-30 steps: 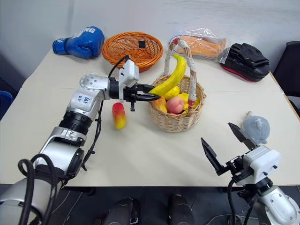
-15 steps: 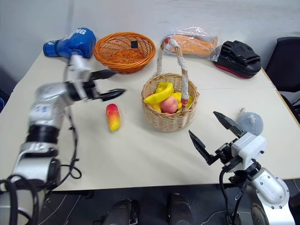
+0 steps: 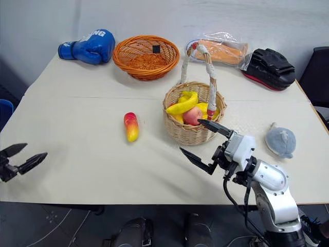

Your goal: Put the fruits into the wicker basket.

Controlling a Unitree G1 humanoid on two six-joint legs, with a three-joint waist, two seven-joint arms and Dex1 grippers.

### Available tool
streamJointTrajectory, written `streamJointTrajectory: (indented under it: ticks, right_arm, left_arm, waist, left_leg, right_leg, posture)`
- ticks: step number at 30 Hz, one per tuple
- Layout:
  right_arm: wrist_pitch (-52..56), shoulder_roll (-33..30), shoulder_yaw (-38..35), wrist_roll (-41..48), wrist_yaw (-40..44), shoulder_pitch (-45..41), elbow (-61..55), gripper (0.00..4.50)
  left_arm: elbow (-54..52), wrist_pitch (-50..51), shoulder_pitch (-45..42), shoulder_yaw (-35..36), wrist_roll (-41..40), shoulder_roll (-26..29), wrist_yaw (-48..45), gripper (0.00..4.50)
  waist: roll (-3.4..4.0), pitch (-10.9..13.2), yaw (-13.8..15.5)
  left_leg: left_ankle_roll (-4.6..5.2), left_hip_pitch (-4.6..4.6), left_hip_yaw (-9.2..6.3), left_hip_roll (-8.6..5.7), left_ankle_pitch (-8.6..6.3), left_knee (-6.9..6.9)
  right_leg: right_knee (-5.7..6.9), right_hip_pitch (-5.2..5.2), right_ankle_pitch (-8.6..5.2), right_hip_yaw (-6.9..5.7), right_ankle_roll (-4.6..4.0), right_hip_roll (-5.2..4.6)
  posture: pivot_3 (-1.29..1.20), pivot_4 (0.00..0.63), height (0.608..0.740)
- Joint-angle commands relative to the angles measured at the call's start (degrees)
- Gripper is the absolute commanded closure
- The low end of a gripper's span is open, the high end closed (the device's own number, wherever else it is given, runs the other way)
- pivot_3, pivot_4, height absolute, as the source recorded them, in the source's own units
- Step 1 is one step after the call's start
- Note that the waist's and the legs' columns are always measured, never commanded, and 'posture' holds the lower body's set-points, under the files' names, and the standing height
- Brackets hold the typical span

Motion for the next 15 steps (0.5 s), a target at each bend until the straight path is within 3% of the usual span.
streamJointTrajectory:
  ticks: [1, 6, 9, 13, 15]
  right_arm:
    - [-0.19, -0.01, 0.11, 1.10, 0.55, -0.10, -0.20, 0.00]
    - [-1.01, 0.78, 0.40, 0.46, -0.03, -0.87, 0.44, 0.00]
    - [-1.79, 1.12, 0.47, -0.24, -0.37, -0.19, 0.82, 0.00]
    - [-0.88, 1.12, 0.58, -0.67, -1.26, 0.36, 0.99, 0.00]
    - [0.09, 1.18, 0.94, -0.75, -1.78, 0.62, 1.18, 0.00]
  left_arm:
    - [-11.46, 8.23, 0.47, -1.04, -4.85, 0.49, 1.45, 0.03]
    - [-20.33, 30.25, -12.50, -8.84, -9.27, 0.14, 14.97, 0.03]
    - [-22.67, 37.10, -21.74, -16.95, -9.72, -2.70, 19.24, 0.03]
    - [-16.94, 45.47, -36.95, -23.88, -8.90, -10.32, 26.94, 0.03]
    - [-14.61, 48.18, -40.34, -26.65, -7.98, -12.41, 28.44, 0.03]
  waist:
    - [0.00, 0.00, 0.01]
    - [0.03, 0.01, -0.09]
    - [0.03, 0.01, -0.15]
    - [0.02, 0.00, -0.11]
    - [0.02, -0.01, -0.34]
  left_leg:
    - [-0.01, 0.00, -0.02, 0.00, 0.00, 0.00]
    - [-0.09, 0.01, -0.05, -0.01, 0.08, -0.03]
    - [-0.32, 0.03, 0.00, -0.07, 0.23, -0.02]
    - [-0.32, -0.02, 0.11, -0.19, 0.24, 0.05]
    - [-0.32, -0.03, 0.12, -0.24, 0.24, 0.09]
  right_leg:
    - [-0.01, 0.01, 0.00, -0.01, 0.00, -0.02]
    - [0.08, 0.02, 0.00, -0.02, 0.01, 0.09]
    - [0.23, 0.01, 0.00, 0.02, 0.01, 0.23]
    - [0.30, -0.01, 0.03, 0.08, 0.05, 0.35]
    - [0.31, -0.01, 0.04, 0.09, 0.07, 0.43]
  posture:
    - [0.00, 0.150, 0.740]
    - [0.00, 0.150, 0.740]
    - [0.00, 0.150, 0.740]
    - [0.00, 0.150, 0.740]
    - [0.00, 0.150, 0.740]
